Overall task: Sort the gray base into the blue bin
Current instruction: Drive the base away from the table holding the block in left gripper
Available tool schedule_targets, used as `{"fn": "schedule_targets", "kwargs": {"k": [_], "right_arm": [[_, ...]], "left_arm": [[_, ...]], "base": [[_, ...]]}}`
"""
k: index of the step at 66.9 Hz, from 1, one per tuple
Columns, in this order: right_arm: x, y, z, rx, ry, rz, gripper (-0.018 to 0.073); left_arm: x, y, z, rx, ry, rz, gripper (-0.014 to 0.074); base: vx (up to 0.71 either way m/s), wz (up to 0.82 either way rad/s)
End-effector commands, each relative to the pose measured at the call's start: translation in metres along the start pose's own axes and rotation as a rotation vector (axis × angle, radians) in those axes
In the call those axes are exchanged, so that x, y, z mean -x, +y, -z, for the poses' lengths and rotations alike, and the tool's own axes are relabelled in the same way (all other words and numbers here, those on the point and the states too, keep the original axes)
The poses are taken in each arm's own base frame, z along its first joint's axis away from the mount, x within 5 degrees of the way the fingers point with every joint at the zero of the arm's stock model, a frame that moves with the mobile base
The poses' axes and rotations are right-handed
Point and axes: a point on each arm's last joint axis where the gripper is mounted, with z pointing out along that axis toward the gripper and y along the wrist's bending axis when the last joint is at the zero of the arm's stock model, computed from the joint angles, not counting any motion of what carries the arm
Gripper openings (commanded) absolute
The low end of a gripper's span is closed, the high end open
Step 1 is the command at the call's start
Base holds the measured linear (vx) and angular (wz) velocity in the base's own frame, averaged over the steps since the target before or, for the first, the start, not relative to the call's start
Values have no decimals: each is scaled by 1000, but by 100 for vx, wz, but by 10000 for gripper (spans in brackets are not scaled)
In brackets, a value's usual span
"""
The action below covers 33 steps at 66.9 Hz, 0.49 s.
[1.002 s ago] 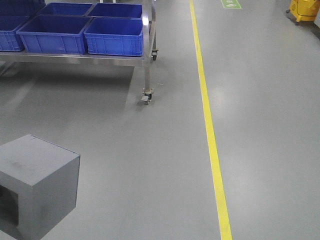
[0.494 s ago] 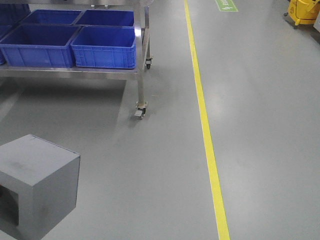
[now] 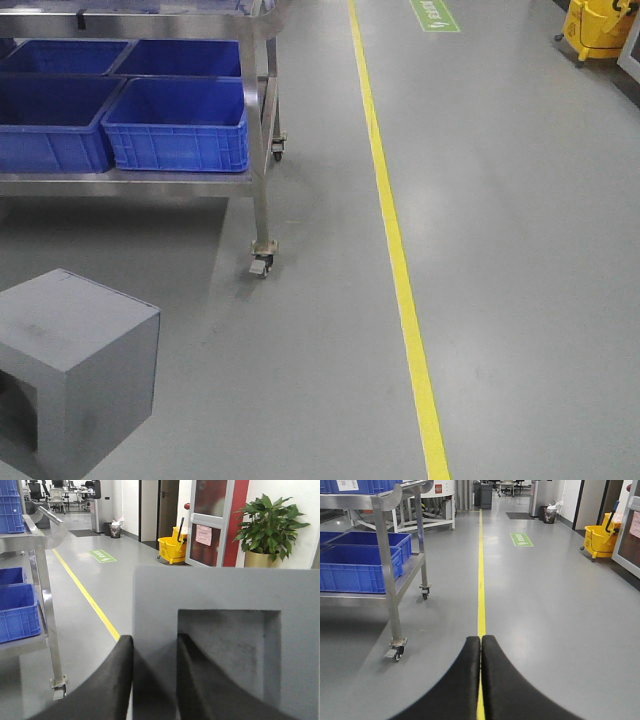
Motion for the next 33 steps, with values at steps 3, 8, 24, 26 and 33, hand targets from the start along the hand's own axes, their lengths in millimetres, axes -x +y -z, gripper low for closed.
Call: {"fn": "schedule_targets", "kwargs": {"k": [3,8,24,26,33], "right_arm": [[6,0,0,-4,-80,20,-5],[6,0,0,-4,-80,20,-5],[6,0,0,-4,-80,20,-5],[6,0,0,-4,-80,20,-5],[6,0,0,-4,-80,20,-5]], "left_arm": [[19,-4,2,-43,-124,5,-7],[19,-4,2,-43,-124,5,-7],[19,-4,2,-43,-124,5,-7],[19,-4,2,-43,-124,5,-7],[19,-4,2,-43,-124,5,-7]], "base": [[43,-1],[43,2],[43,12],[42,19],[41,18]]}}
